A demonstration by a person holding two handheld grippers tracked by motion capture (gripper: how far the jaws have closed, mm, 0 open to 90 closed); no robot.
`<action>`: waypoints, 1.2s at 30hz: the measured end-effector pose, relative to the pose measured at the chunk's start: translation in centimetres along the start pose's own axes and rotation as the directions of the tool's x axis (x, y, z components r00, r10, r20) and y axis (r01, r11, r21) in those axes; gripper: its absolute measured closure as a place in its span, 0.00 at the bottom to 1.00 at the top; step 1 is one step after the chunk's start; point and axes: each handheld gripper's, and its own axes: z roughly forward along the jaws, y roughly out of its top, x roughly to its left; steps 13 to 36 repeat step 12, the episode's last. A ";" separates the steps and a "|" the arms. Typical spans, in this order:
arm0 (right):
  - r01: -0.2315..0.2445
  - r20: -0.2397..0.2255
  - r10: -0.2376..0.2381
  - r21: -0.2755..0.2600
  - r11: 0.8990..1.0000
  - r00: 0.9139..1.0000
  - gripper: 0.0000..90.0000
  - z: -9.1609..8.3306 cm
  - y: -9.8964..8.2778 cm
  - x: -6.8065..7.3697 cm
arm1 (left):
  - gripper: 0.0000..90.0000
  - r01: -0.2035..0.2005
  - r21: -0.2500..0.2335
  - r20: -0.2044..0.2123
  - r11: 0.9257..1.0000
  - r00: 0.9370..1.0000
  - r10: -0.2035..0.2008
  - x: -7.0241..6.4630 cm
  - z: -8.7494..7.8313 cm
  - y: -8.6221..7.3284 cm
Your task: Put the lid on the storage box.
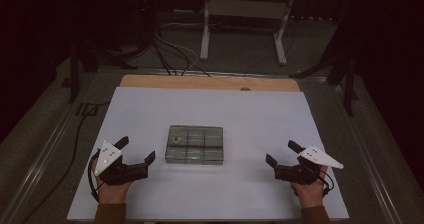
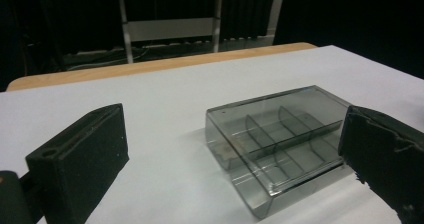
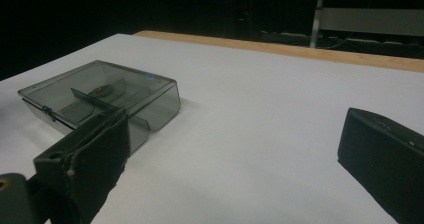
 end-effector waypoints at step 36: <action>0.003 0.019 -0.003 -0.015 1.000 1.000 0.00 -0.3 -0.1 -0.7 | 0.01 0.016 0.014 -0.008 1.000 1.000 -0.016 0.6 0.4 -0.7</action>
